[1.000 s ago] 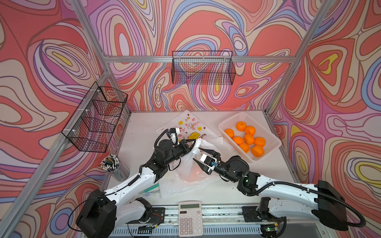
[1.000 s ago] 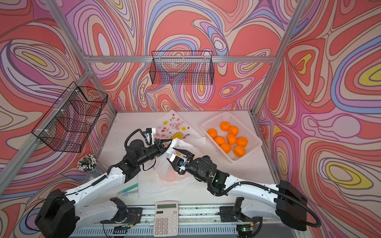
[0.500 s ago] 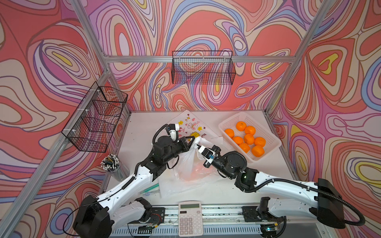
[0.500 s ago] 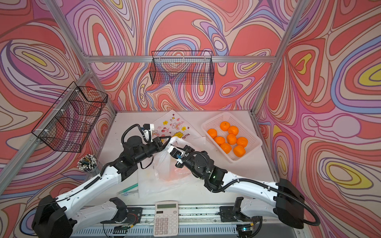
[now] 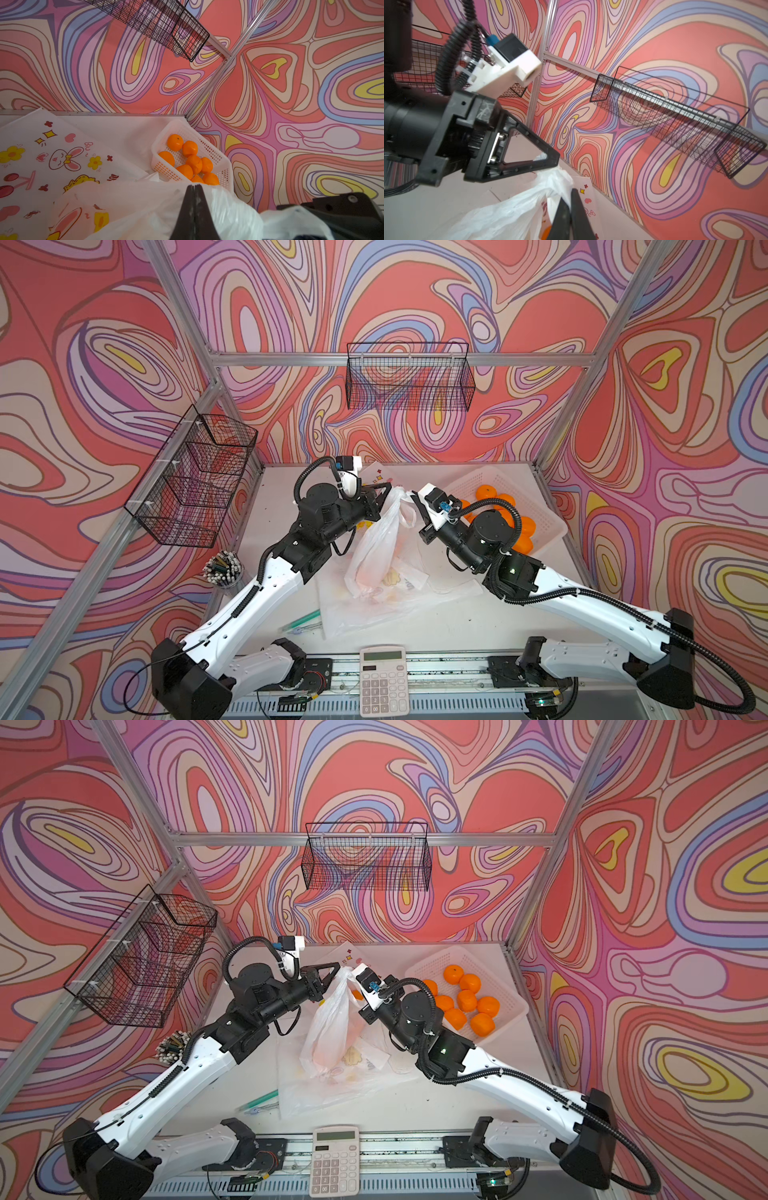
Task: Place the oranges into plastic bags & tie knots
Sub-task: Tie the plastic bag to the plastic bag.
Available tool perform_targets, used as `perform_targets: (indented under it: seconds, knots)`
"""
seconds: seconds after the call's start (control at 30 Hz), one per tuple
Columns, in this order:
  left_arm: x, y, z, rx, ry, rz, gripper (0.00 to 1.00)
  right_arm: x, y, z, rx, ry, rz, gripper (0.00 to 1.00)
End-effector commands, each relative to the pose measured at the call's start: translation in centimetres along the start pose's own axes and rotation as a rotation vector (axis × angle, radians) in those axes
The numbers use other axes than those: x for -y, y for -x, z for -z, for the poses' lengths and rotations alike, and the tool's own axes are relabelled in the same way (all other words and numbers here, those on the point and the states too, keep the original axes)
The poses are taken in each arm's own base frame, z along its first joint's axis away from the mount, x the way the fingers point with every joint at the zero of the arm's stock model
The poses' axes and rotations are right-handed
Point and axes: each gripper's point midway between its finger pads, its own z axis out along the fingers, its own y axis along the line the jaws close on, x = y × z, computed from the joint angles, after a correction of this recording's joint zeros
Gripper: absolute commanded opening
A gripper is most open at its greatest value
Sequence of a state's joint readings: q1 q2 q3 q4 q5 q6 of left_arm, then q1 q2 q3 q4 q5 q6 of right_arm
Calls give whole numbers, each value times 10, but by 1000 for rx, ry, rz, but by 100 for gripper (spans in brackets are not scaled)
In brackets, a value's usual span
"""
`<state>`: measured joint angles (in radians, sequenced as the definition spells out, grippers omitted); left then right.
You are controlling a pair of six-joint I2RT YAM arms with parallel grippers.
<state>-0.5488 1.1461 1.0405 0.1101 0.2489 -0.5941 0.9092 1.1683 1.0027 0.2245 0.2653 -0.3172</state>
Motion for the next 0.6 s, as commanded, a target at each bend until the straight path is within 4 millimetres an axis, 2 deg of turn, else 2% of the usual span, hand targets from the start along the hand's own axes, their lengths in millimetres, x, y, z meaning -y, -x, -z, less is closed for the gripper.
perform_targets:
  seconds: [0.0,0.23,0.43,0.57]
  knots:
    - [-33,-22,0,-40,119,-37,0,9,-44,-1,-105,-27,-105,0]
    - [-92,-49,17,-67,317,-47,0,8,-117,-1,-243,-43,-237,0]
    - [-149,-66,60,-73,542,-75,0,27,-169,11,-375,-157,-280,0]
    - [-174,-74,84,-77,646,-86,0,41,-203,22,-457,-241,-308,0]
